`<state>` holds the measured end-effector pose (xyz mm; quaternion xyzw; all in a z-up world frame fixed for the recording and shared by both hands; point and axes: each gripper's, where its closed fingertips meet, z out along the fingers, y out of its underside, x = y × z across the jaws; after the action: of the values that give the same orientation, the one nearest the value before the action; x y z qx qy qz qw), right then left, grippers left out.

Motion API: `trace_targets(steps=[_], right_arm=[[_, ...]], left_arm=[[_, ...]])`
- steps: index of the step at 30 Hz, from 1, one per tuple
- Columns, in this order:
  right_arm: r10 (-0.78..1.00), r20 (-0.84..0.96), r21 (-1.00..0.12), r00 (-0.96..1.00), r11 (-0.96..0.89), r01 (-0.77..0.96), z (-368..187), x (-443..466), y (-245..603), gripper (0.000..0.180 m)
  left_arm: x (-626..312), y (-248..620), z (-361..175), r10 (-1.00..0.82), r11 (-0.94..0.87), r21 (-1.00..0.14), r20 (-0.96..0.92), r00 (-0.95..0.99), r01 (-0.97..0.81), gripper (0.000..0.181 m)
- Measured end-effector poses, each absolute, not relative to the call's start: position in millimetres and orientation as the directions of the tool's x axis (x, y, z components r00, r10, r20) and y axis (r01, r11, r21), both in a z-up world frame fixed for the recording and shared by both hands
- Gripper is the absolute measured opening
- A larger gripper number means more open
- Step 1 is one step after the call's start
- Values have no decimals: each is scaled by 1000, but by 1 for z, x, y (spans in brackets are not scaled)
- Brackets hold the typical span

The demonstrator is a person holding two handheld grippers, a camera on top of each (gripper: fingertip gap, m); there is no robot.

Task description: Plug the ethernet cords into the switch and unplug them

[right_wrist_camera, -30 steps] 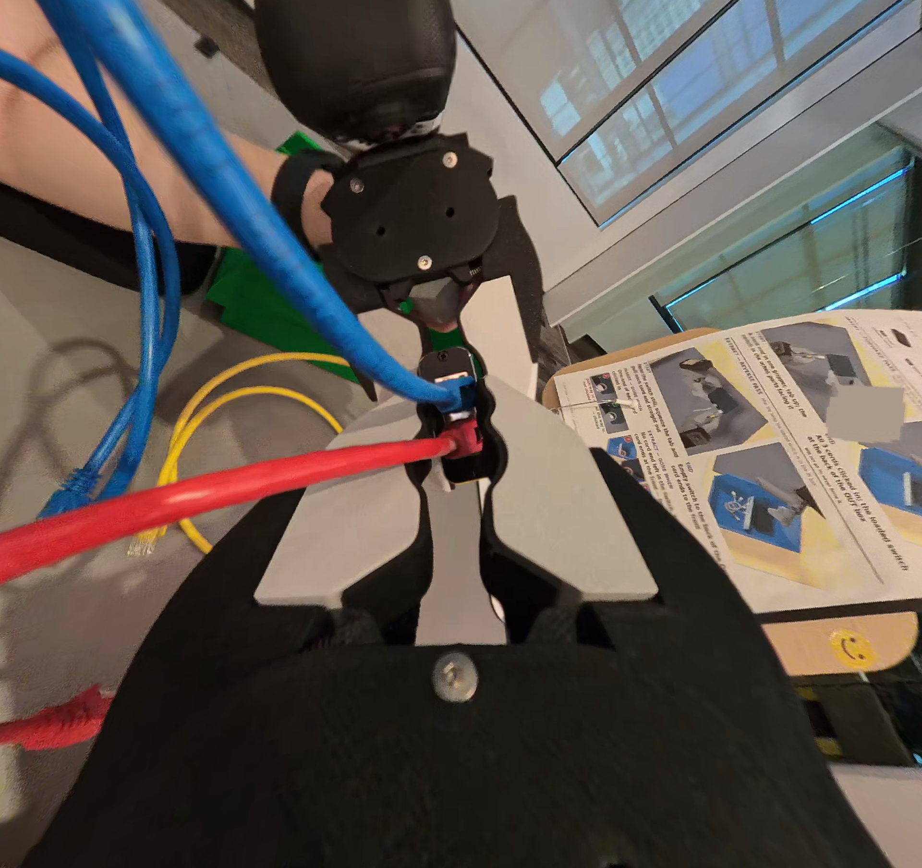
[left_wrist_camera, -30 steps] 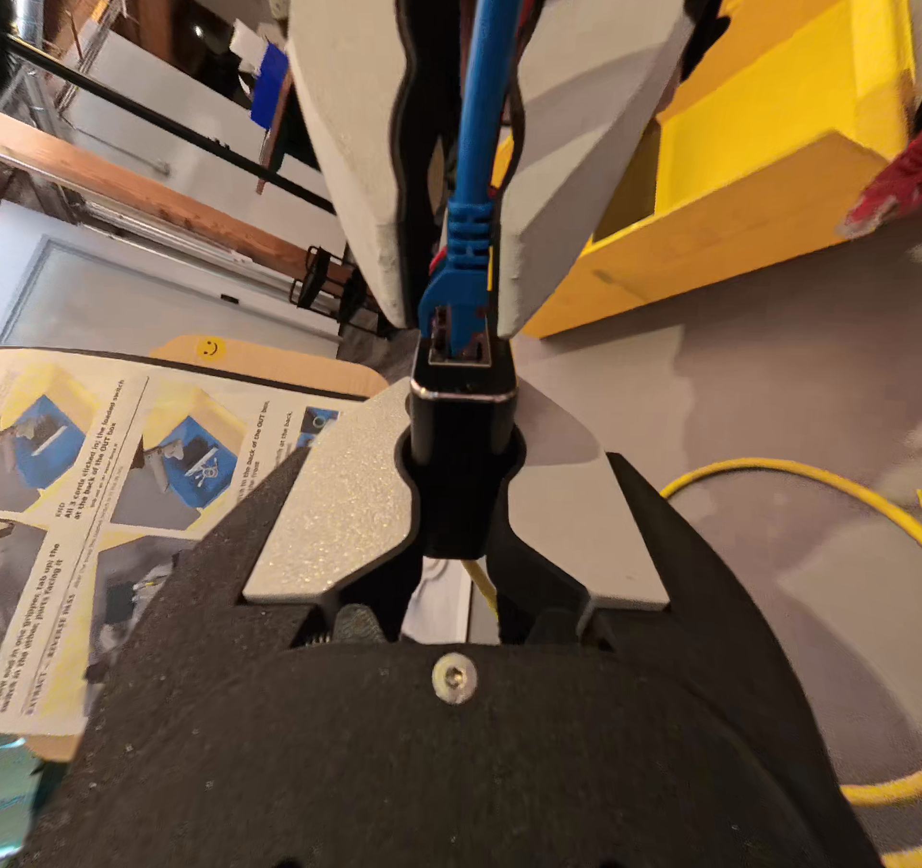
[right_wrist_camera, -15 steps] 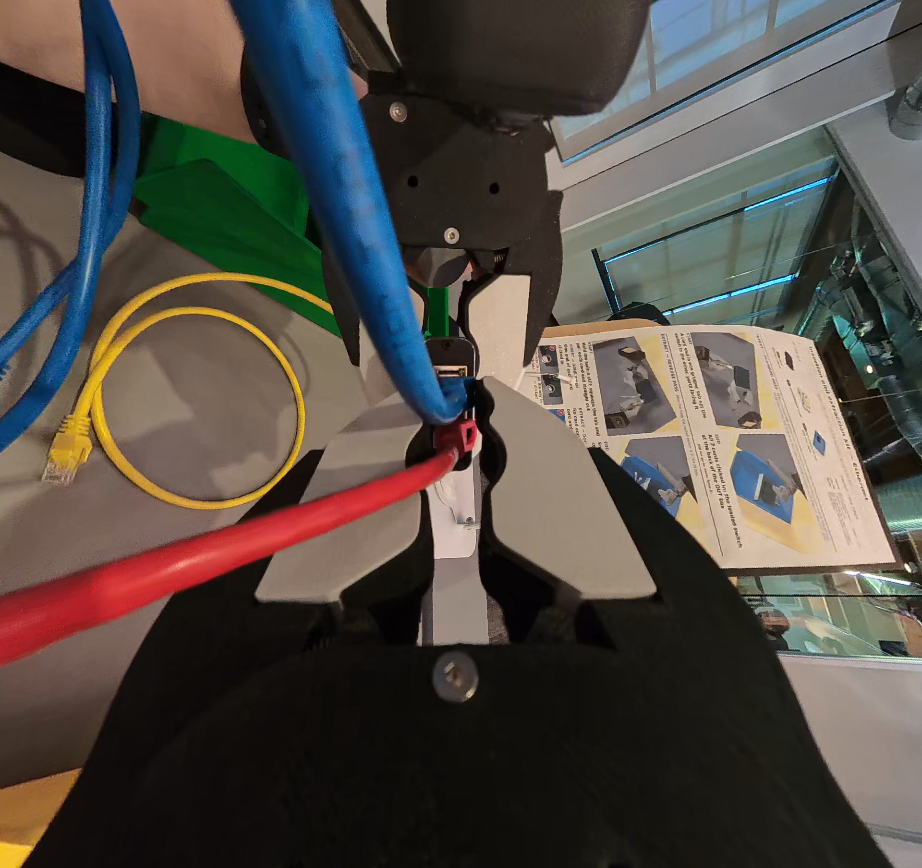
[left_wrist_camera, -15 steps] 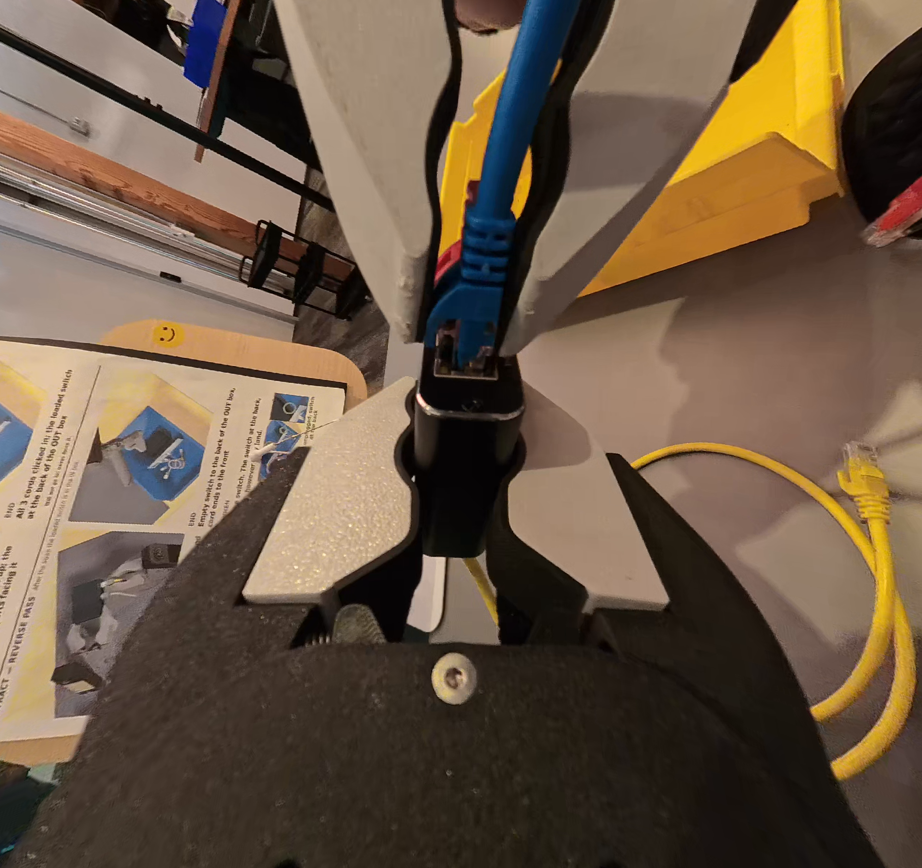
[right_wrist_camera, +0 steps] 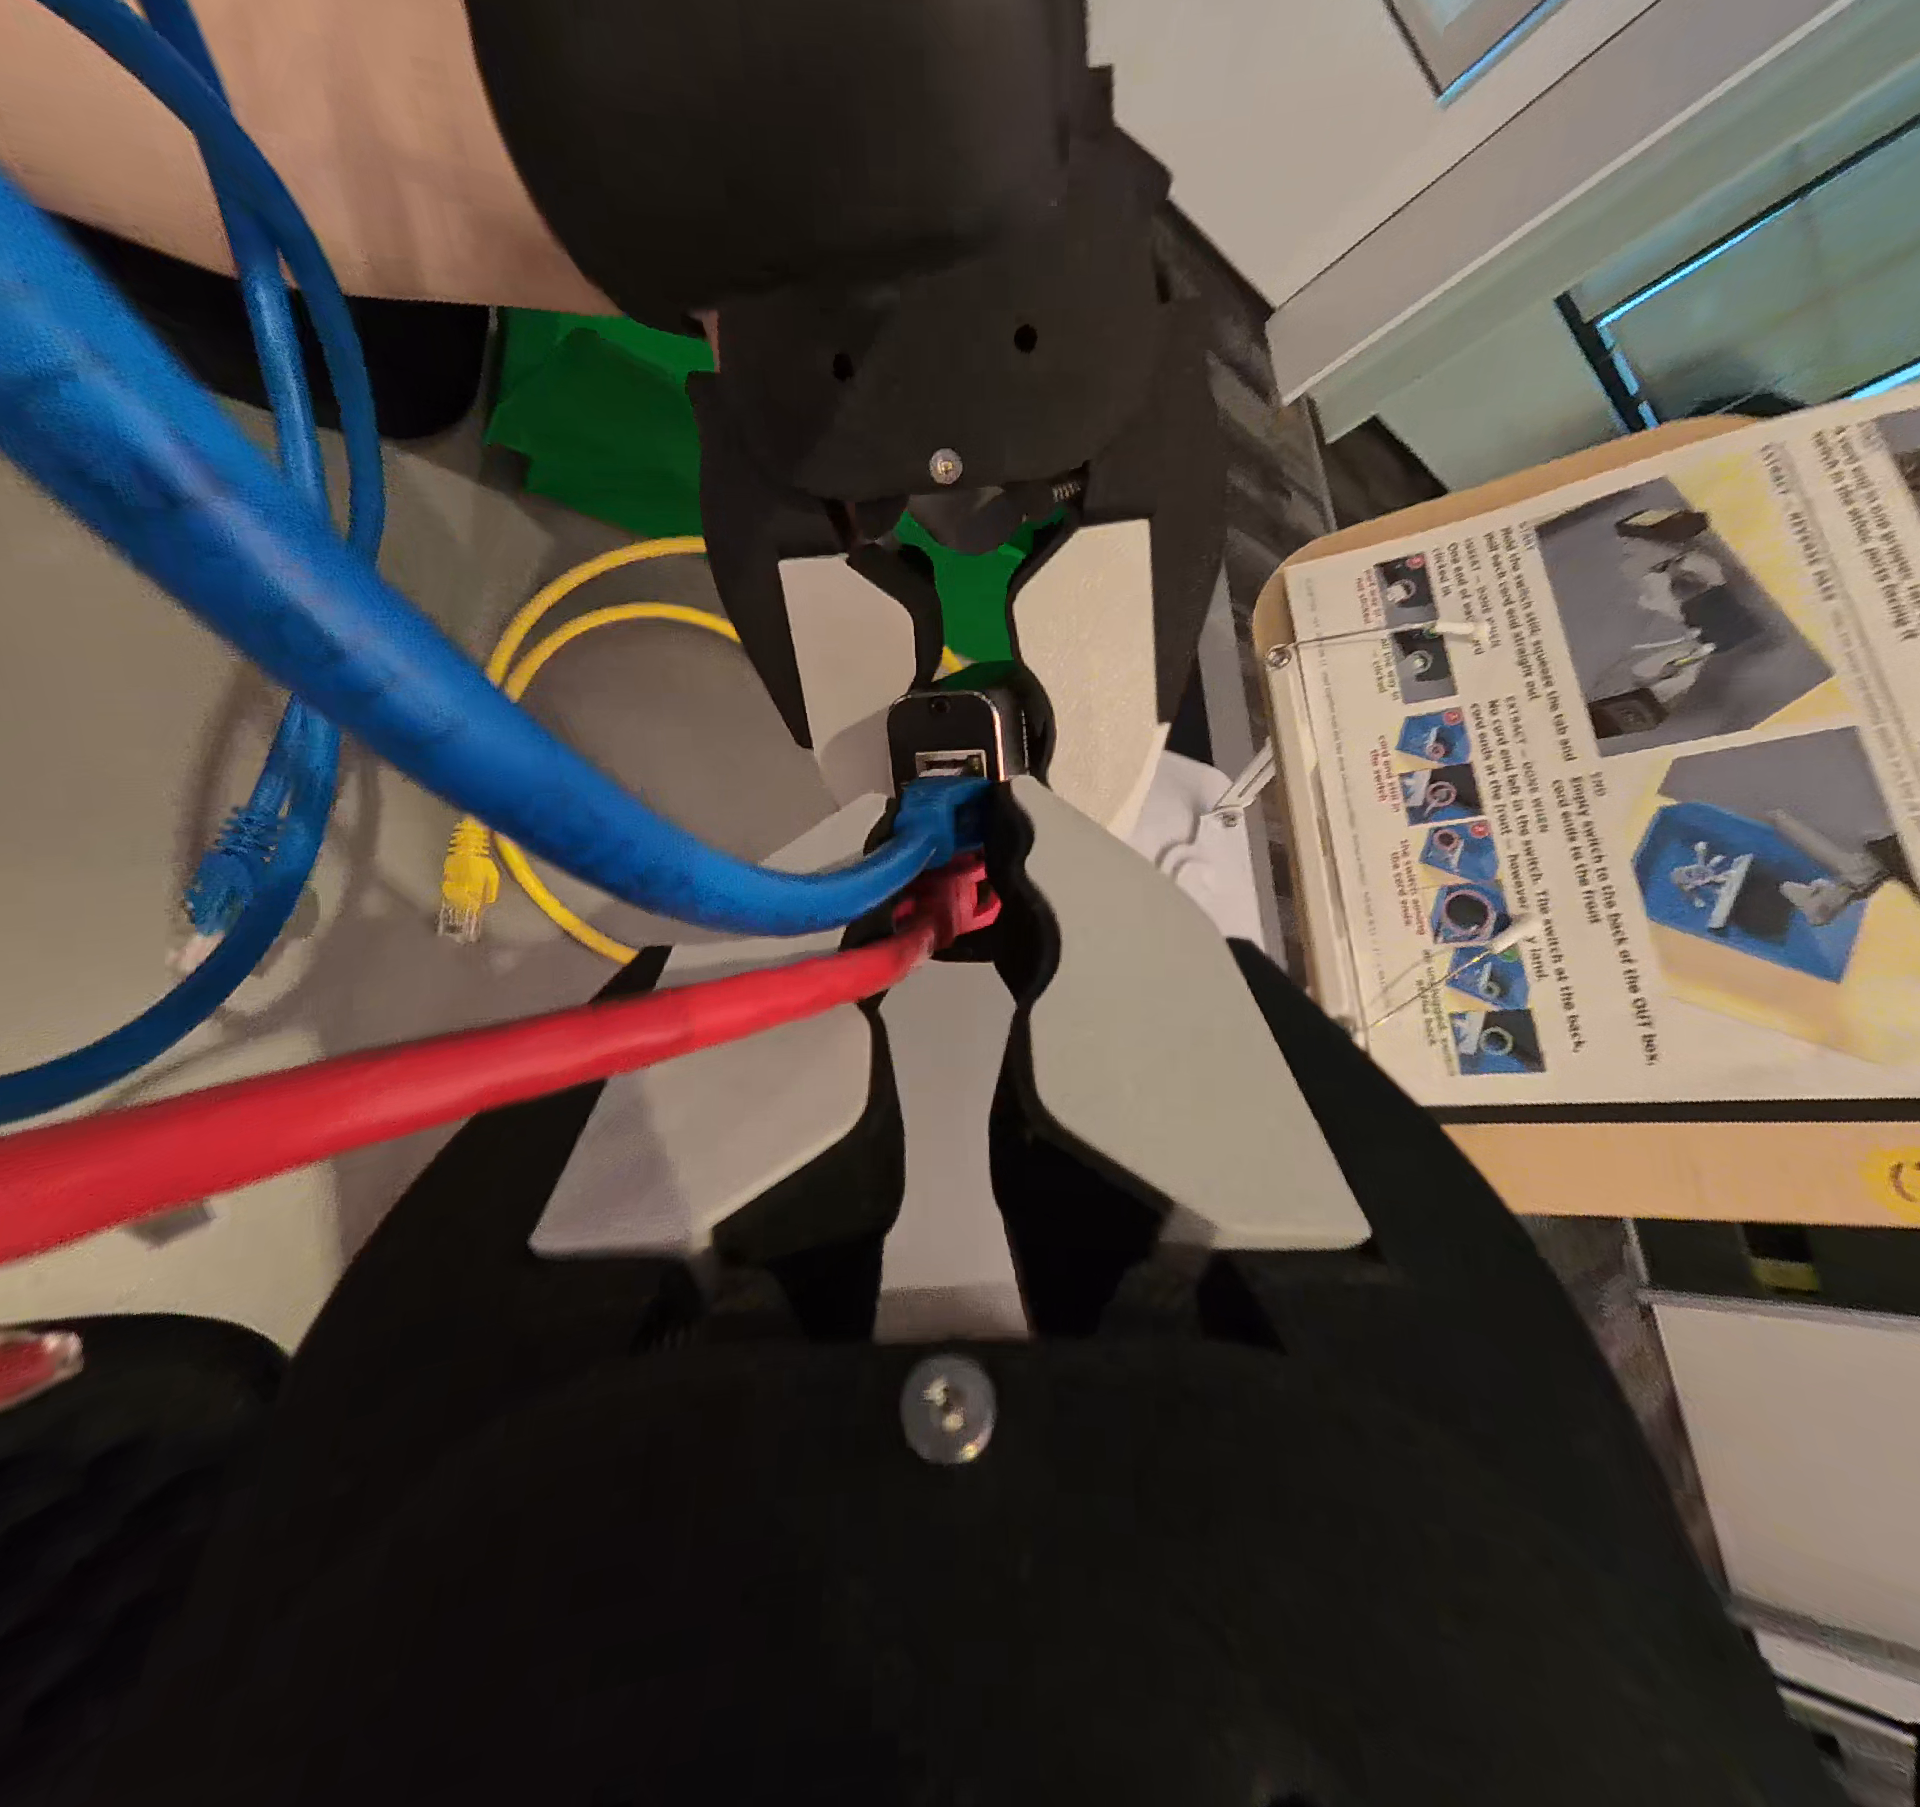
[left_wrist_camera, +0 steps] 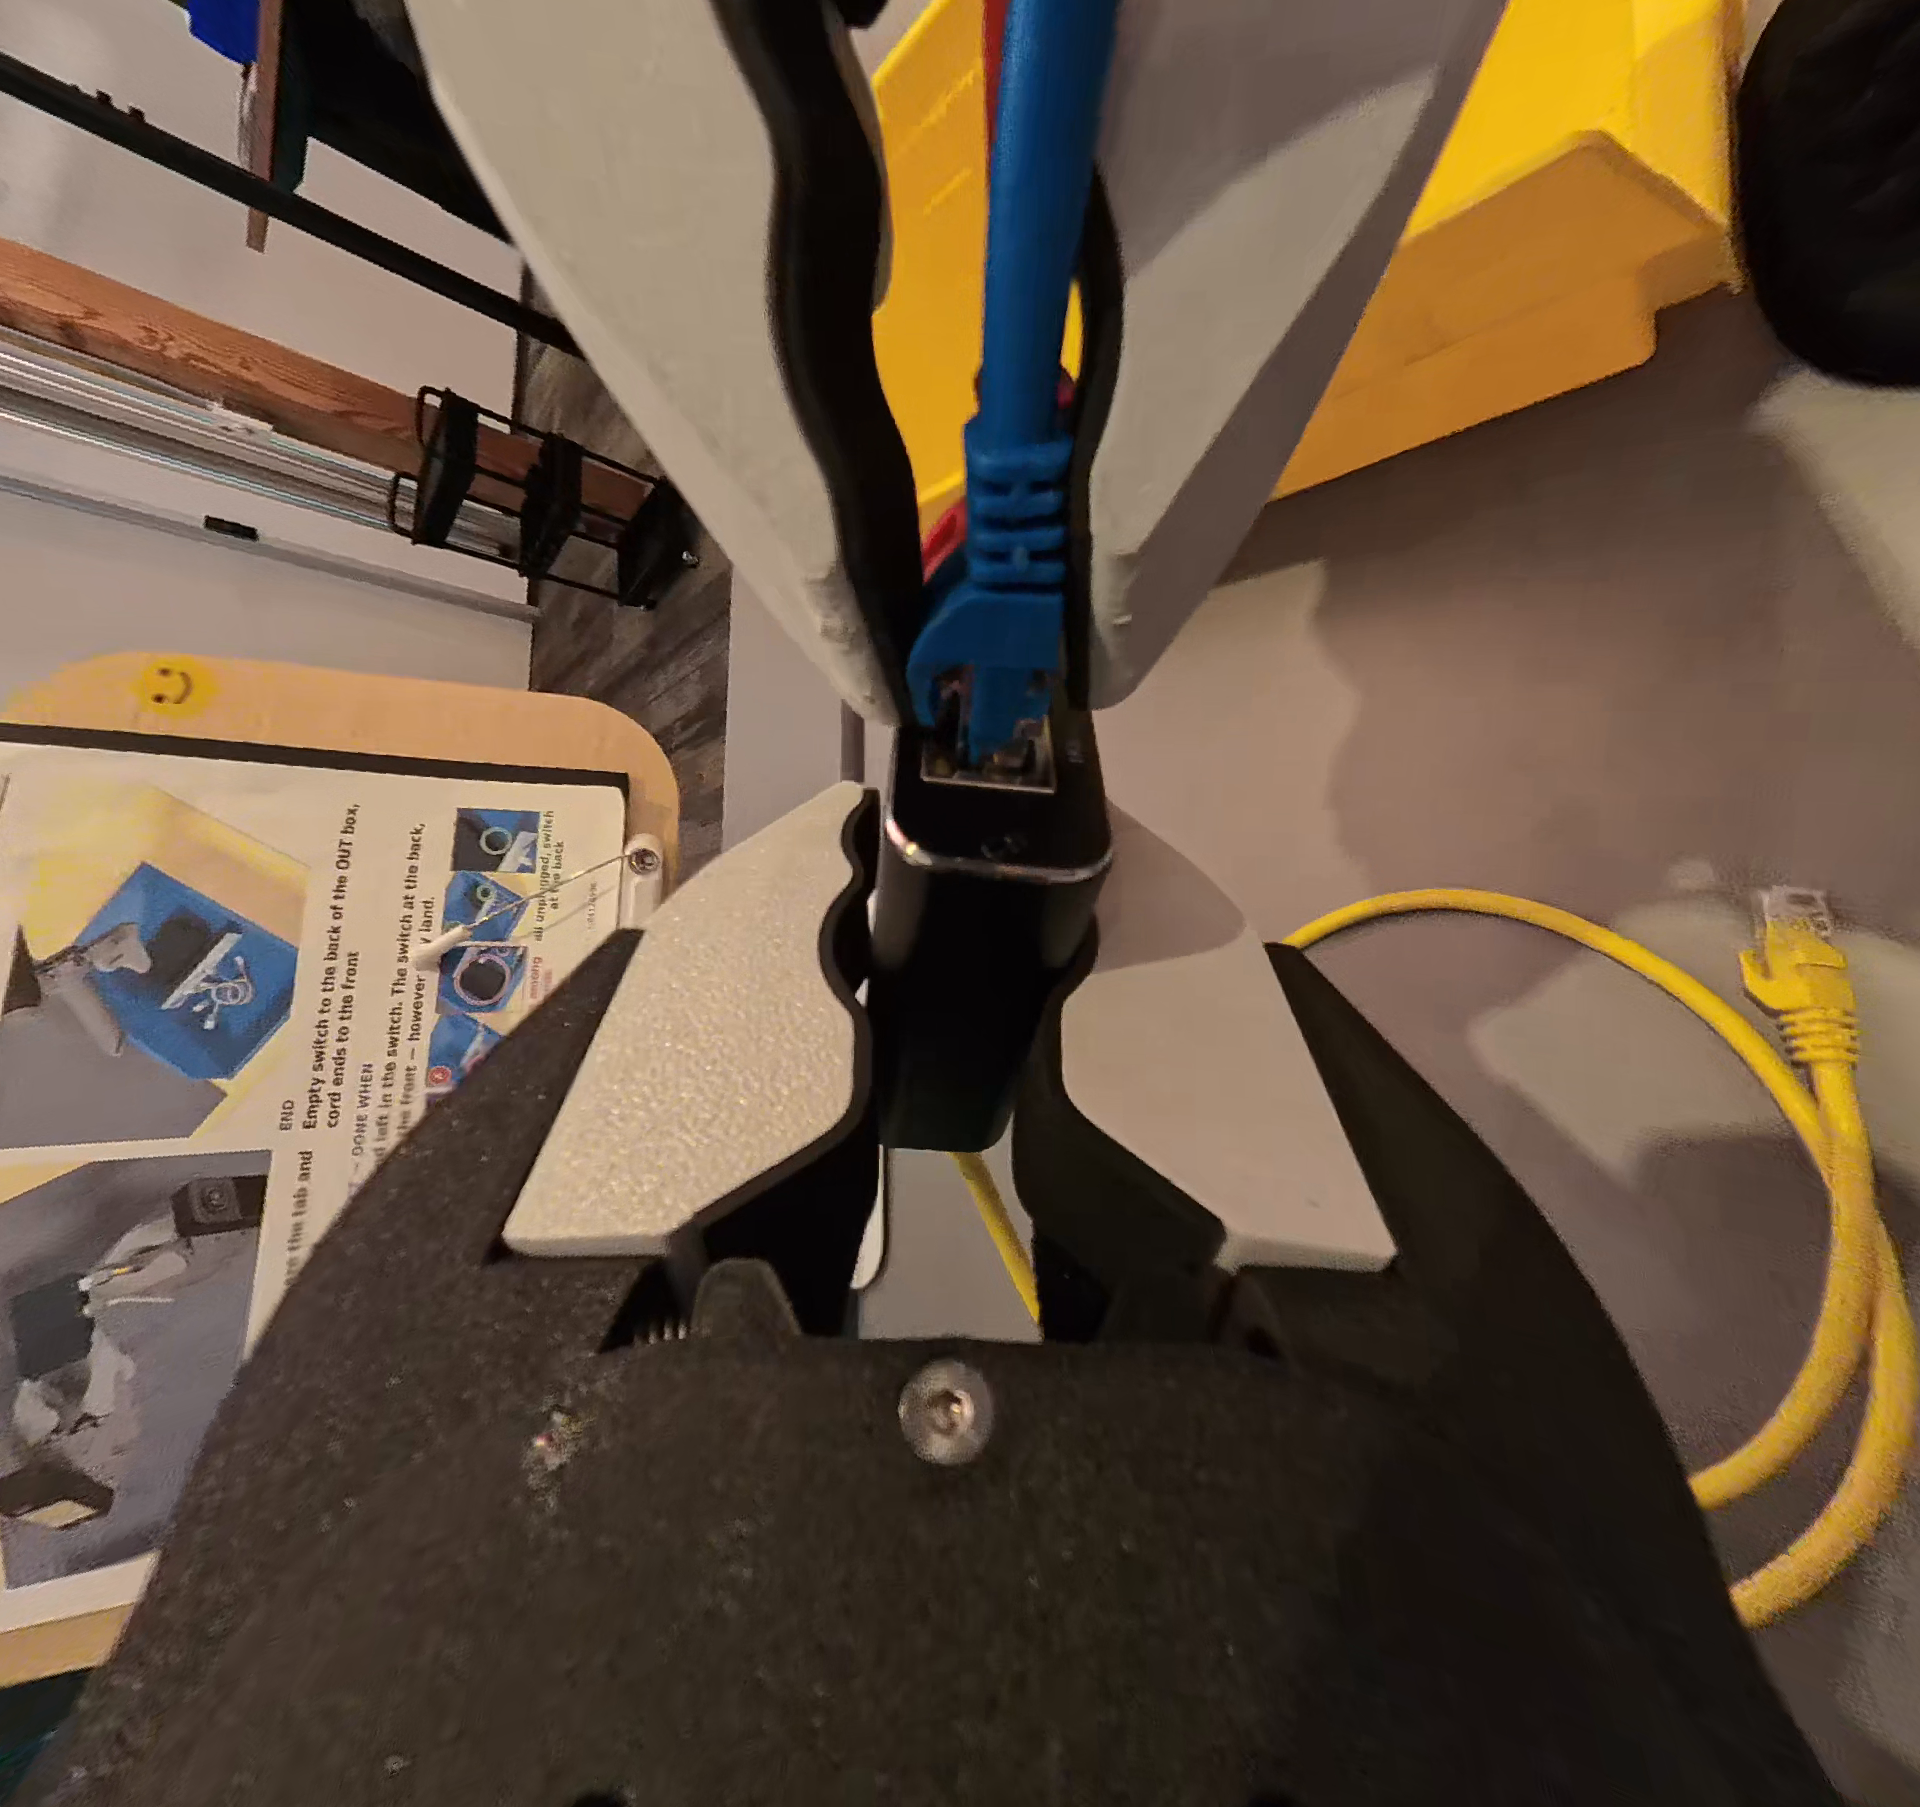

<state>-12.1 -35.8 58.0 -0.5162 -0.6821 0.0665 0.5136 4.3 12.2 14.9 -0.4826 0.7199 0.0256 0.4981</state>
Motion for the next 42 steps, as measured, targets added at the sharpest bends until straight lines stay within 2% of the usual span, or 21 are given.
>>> trace_targets(steps=[13,24,28,32,34,36,40,42], right_arm=[[811,582,-653,69,415,634,52,-8,-34,17],[906,406,-775,118,273,571,50,-5,-33,19],[859,503,-796,91,420,437,73,-8,-39,17],[772,633,-719,65,554,419,80,-8,-45,16],[712,701,-660,53,618,427,80,-9,-46,16],[631,771,-600,81,679,422,86,-10,-43,17],[531,836,-520,140,684,511,92,-8,-29,17],[468,867,-477,171,678,559,97,2,-23,17]], left_arm=[[8,16,11,-638,560,-429,-769,-37,-709,28],[7,23,10,-569,547,-335,-821,-46,-767,27],[13,13,32,-537,595,-412,-843,40,-690,28],[21,10,44,-447,644,-396,-889,98,-655,35],[23,14,47,-384,650,-374,-913,139,-661,30],[19,18,55,-406,624,-426,-893,194,-655,26],[0,33,66,-308,583,-364,-926,216,-726,26],[-11,41,69,-328,551,-392,-913,241,-736,25]])
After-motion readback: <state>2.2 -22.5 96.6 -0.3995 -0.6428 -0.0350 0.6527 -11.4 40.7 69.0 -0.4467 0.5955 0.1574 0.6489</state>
